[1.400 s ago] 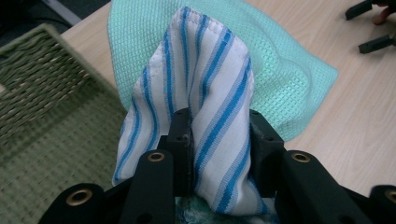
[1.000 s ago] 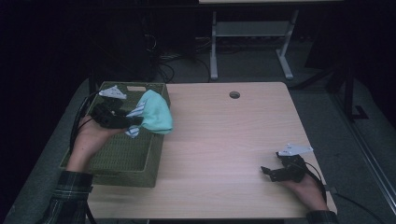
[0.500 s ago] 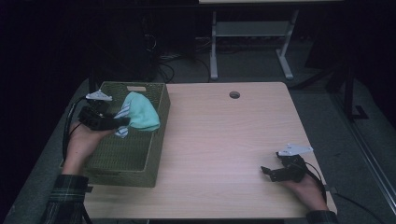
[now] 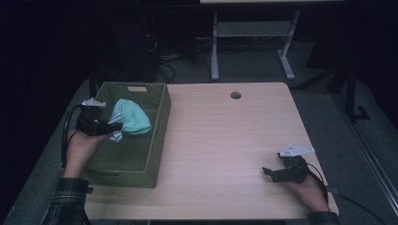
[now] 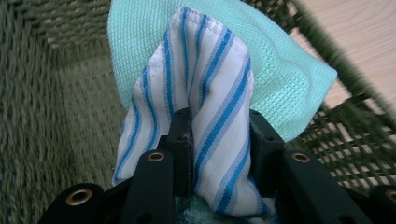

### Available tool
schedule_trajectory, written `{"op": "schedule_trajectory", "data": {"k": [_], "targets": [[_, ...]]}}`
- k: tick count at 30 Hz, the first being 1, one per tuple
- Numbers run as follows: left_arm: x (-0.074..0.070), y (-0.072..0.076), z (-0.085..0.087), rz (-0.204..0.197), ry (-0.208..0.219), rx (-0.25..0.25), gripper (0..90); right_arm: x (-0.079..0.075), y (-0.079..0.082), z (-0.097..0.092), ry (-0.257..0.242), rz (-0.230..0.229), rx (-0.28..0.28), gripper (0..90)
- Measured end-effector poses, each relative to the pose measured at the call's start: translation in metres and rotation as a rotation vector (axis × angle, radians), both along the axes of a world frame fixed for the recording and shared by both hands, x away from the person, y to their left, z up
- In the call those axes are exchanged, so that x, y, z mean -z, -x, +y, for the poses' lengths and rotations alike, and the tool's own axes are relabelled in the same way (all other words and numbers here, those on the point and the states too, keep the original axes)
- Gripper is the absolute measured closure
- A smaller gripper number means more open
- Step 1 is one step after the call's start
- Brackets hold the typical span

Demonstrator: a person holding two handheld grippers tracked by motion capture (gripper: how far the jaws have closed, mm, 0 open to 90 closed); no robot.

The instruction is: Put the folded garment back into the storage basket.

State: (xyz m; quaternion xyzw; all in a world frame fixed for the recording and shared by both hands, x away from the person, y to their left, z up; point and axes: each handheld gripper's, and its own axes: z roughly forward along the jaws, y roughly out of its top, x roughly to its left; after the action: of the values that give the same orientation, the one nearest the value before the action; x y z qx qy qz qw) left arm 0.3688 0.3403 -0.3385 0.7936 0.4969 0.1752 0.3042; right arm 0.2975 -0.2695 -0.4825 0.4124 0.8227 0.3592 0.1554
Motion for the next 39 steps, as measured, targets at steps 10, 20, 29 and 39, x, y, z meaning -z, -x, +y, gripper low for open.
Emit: {"op": "schedule_trajectory", "data": {"k": [10, 20, 29, 39], "targets": [[0.029, -0.005, 0.007, 0.047, -0.008, -0.025, 66.3, 0.0, 0.0, 0.0, 0.0, 0.0, 0.0, 11.0], [0.05, -0.01, 0.003, 0.081, -0.011, 0.004, 66.0, 0.0, 0.0, 0.0, 0.0, 0.001, 0.001, 11.0], [0.062, -0.013, -0.002, 0.145, -0.06, 0.025, 64.7, 0.0, 0.0, 0.0, 0.001, 0.001, 0.001, 11.0], [0.072, -0.017, -0.006, 0.221, -0.111, 0.029, 60.2, 0.0, 0.0, 0.0, 0.0, 0.001, 0.0, 11.0]]}}
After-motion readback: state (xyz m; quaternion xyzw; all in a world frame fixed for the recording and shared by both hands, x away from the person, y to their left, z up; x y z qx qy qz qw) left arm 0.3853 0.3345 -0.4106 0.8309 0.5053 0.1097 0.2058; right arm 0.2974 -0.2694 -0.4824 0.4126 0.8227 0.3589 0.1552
